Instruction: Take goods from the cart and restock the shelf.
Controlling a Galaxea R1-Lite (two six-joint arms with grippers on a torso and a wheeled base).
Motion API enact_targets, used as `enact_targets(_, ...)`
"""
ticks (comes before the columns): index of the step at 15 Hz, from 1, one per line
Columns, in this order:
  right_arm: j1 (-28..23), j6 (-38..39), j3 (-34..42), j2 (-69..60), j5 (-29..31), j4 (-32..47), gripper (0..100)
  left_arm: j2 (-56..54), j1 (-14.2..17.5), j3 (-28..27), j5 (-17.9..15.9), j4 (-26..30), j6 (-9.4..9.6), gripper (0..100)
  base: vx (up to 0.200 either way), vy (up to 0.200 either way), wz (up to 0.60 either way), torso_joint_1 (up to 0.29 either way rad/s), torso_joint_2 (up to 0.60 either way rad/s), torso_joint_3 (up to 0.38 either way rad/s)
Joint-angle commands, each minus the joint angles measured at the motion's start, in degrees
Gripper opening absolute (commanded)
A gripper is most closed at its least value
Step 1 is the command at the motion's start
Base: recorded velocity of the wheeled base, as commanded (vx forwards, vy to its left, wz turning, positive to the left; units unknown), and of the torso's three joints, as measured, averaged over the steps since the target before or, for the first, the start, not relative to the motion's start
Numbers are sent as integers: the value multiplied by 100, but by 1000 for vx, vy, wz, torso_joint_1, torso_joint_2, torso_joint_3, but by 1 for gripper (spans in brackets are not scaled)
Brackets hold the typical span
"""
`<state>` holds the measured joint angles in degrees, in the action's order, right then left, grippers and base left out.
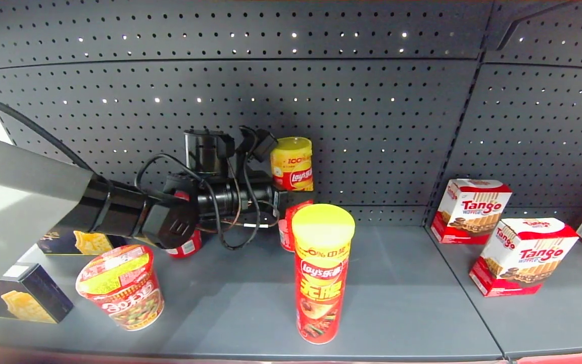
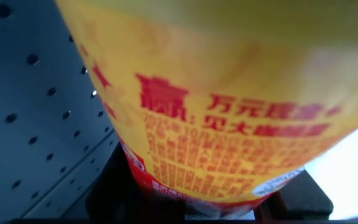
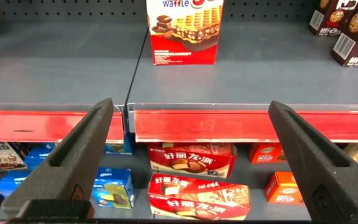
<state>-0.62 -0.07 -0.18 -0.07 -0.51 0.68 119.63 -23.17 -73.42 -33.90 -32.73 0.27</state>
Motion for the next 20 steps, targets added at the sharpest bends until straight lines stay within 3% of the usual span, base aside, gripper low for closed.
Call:
enact_targets(1, 1, -1, 1, 7, -2, 2, 100, 245, -20, -181, -2, -5, 0, 0, 0, 0, 0, 0, 0, 0)
enact_targets(7, 1, -1, 1, 7, -2, 2, 100, 623, -64, -629, 6, -14, 17, 0, 0, 0, 0, 0, 0, 0)
enact_targets(16, 1, -1, 1, 7, -2, 2, 100, 729, -64, -629, 86, -14, 79, 0, 0, 0, 0, 0, 0, 0)
enact_targets(17, 1, -1, 1, 7, -2, 2, 100, 729, -64, -629, 86, -5, 87, 100, 0, 0, 0, 0, 0, 0)
enact_targets(18, 1, -1, 1, 7, -2, 2, 100, 746, -73, -620, 86, 4, 210, 100, 0, 0, 0, 0, 0, 0)
enact_targets(20, 1, -1, 1, 7, -2, 2, 100, 738, -82, -612, 77, 4, 210, 100, 0, 0, 0, 0, 0, 0)
